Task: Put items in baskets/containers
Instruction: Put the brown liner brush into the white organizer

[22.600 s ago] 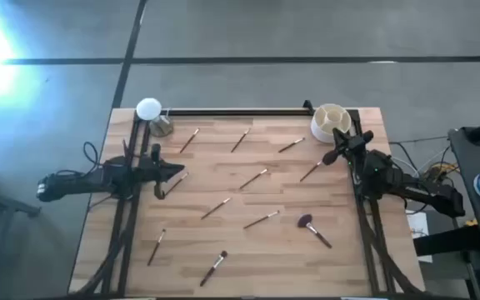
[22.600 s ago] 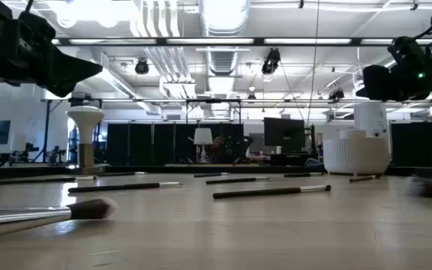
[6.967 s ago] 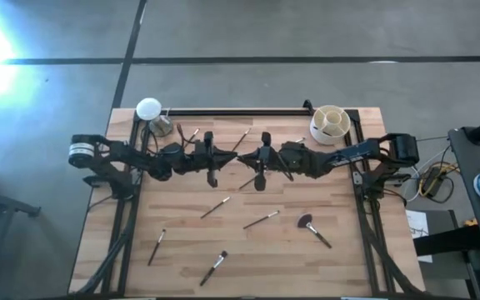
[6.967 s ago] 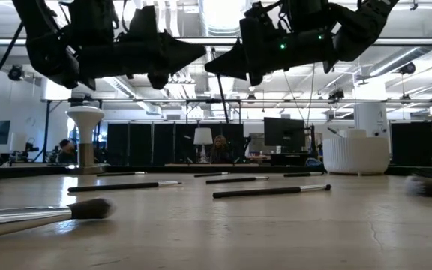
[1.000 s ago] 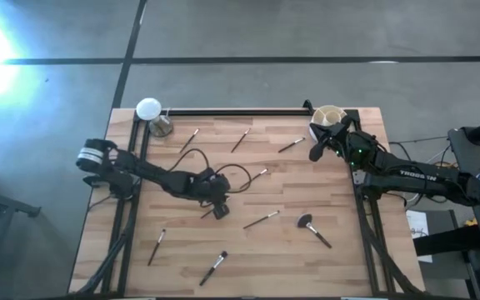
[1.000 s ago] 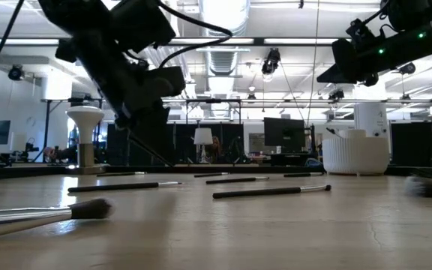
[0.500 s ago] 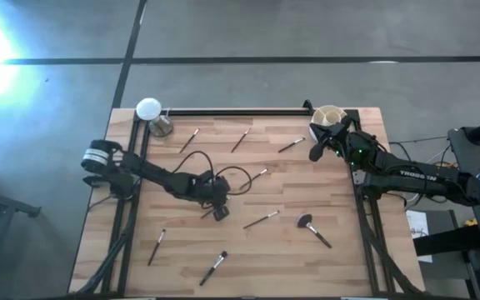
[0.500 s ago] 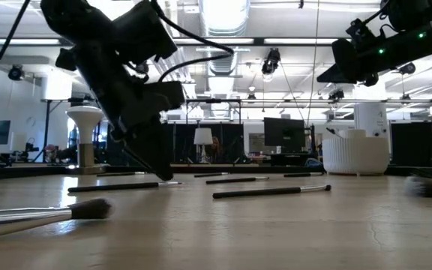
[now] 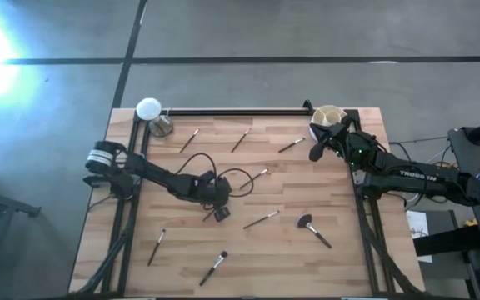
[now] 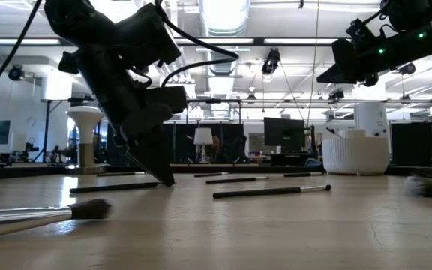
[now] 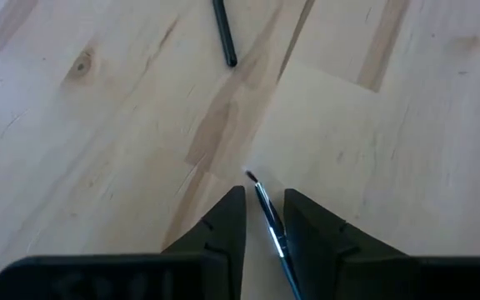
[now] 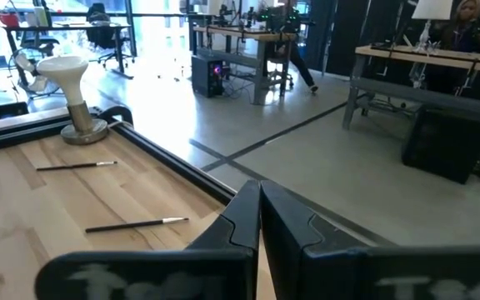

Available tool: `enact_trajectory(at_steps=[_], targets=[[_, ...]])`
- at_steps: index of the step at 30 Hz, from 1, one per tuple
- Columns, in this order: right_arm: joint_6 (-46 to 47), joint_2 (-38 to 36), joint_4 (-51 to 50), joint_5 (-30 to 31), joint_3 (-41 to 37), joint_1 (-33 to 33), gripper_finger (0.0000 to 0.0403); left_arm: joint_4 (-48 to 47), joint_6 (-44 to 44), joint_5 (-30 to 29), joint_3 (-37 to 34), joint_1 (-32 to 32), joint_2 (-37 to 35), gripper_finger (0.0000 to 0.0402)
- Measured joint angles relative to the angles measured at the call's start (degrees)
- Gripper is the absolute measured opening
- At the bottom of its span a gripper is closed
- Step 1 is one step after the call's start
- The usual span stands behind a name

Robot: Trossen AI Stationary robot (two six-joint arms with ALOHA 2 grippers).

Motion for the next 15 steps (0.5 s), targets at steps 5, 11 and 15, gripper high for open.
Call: enact_trajectory(at_steps=[5,11,15], targets=[[-0.01,0.00,0.00,0.01,0.00,0.00,0.0008,-1.28,0.99,0.27,-0.01,0.09,0.07,0.0014],[0.00,0.00,-0.06,0.00,0.00,-0.01,0.0008,-0.11,5.11,-0.55,-0.23,-0.02,-1.57,0.0003],[-0.01,0.00,-0.49,-0.09,0.00,0.04,0.0008,3.04,8.82,-1.62,-0.63,-0.02,-4.64,0.0001]])
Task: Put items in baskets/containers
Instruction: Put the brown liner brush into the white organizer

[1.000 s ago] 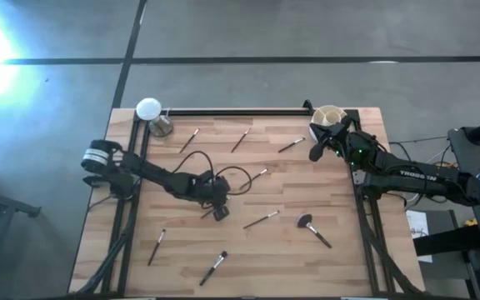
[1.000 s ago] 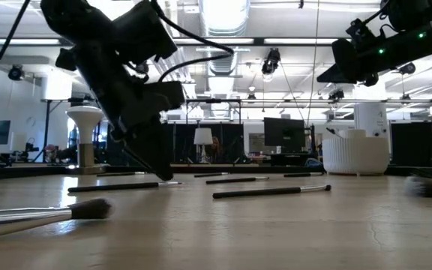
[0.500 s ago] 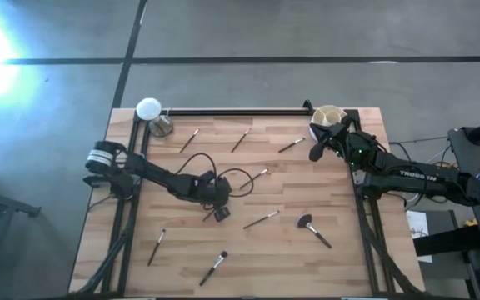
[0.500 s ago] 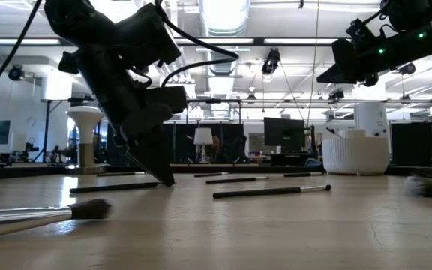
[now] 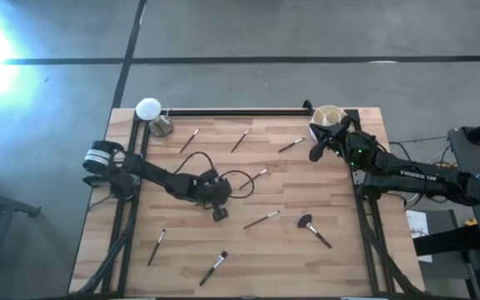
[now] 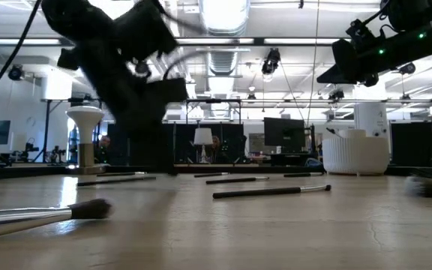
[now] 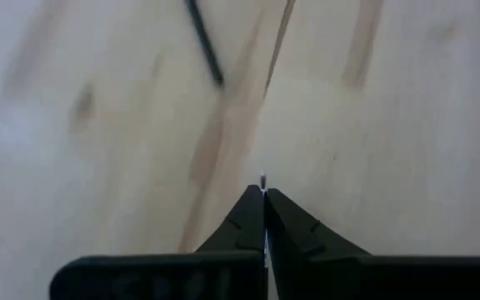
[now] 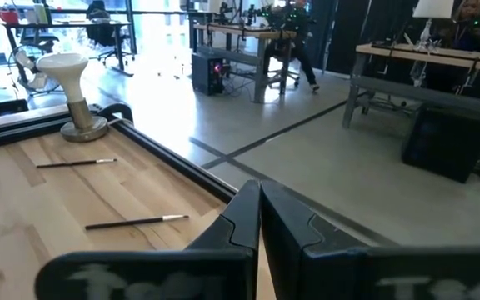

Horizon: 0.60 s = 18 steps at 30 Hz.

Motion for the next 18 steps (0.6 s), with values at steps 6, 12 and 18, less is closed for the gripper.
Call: enact_trajectory(at_steps=[6,12,18], targets=[[-0.33,0.00,-0.30,-0.13,-0.02,0.31,0.0008,15.30,4.40,-1.03,-4.54,0.00,-5.18,0.0001],[-0.08,0.21,0.34,-1.77,-0.07,1.08,0.0008,39.21,9.38,0.34,-12.57,0.94,-8.05,0.0000],[0.04,3.26,5.02,-2.11,-0.11,4.54,0.0008,60.82,12.74,6.65,-19.02,4.66,-8.38,0.0000]])
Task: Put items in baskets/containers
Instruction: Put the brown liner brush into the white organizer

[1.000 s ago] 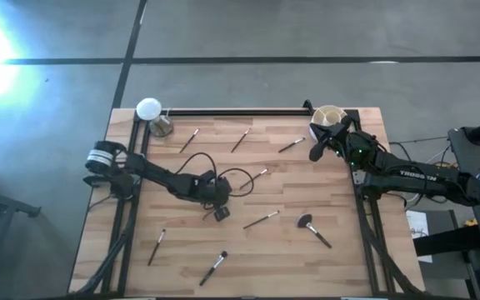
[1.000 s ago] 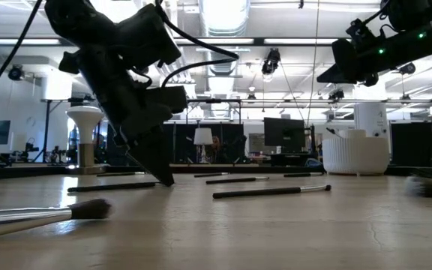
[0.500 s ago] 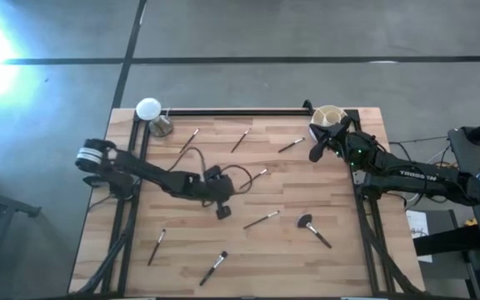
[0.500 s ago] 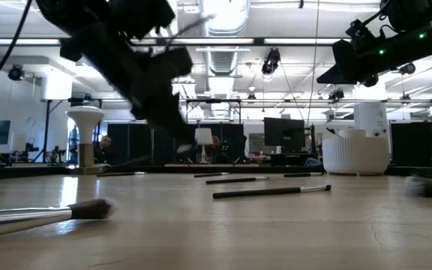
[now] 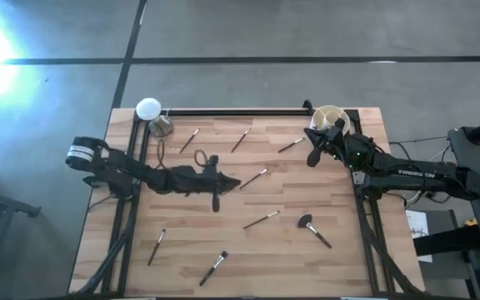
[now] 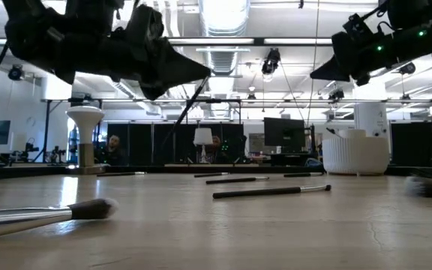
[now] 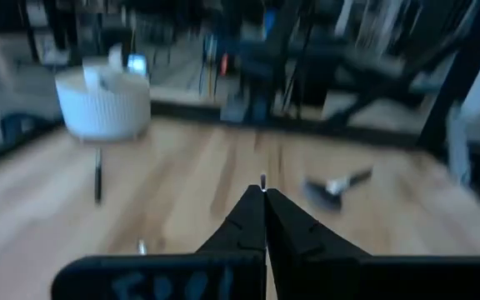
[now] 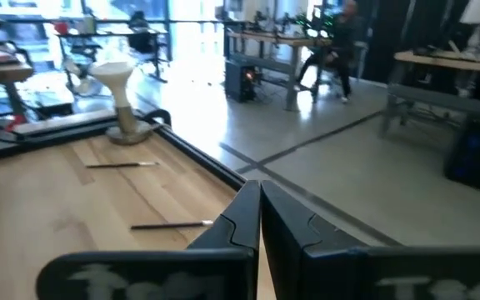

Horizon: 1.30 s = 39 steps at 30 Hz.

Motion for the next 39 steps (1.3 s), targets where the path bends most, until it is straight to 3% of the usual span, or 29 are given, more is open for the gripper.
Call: enact_trajectory(at_steps=[5,12,21,27,32,36,39], targets=[[-0.66,4.12,6.41,-4.35,0.05,2.32,0.0008,8.27,0.53,6.12,-1.40,4.35,-0.09,0.0000],[-0.21,12.60,11.83,-17.35,3.43,3.74,0.0008,17.27,3.05,9.27,-1.18,6.99,-0.07,0.0001],[-2.23,26.59,13.73,-19.33,13.07,9.98,0.0030,22.48,2.94,10.01,-1.14,7.59,-0.07,0.0001],[-4.95,35.71,13.24,-19.43,21.00,15.32,0.0079,22.82,2.85,10.01,-1.14,8.00,-0.11,0.0001],[-5.21,40.07,4.69,-18.73,27.01,15.77,0.0115,21.26,2.83,10.01,-1.23,8.00,-0.26,0.0001],[-5.23,41.47,-0.76,-18.60,29.19,15.74,0.0129,15.39,2.85,10.01,-1.25,8.00,-1.03,0.0000],[-5.23,41.33,-2.57,-18.64,29.46,15.74,0.0132,5.44,2.98,9.99,-1.27,7.97,-3.10,0.0000]])
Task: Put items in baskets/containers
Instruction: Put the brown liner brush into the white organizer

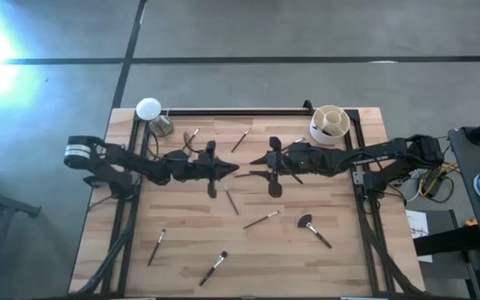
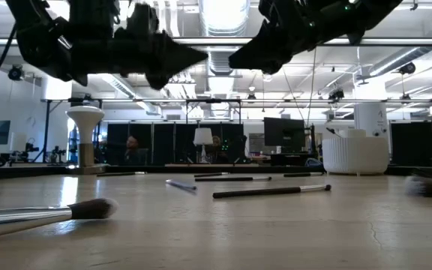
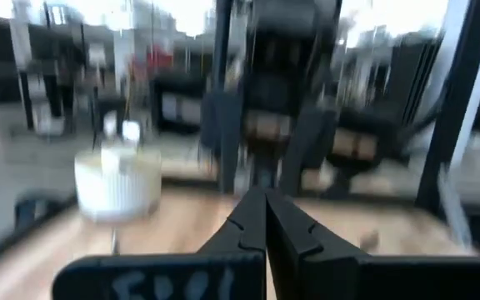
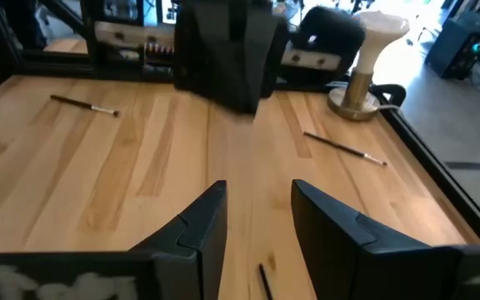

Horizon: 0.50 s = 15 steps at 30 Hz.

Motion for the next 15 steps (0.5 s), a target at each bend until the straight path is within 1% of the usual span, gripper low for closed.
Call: enact_trajectory(at_steps=[4,8,12,15], targets=[[0.00,-1.13,-0.63,0.02,-0.40,-0.02,0.0132,-19.51,0.65,-0.08,0.13,-0.19,-4.67,0.0000],[0.00,-1.55,-0.81,0.00,-0.55,-0.02,0.0132,-37.28,-2.03,-1.60,0.13,-0.59,-7.96,0.0000],[0.00,-1.56,-0.79,0.00,-0.55,-0.02,0.0132,-50.75,-4.15,-2.05,0.13,-1.44,-8.22,0.0000],[0.00,-1.53,-0.79,0.00,-0.55,-0.02,0.0132,-57.07,-4.11,-2.00,0.13,-2.92,-7.23,0.0000]])
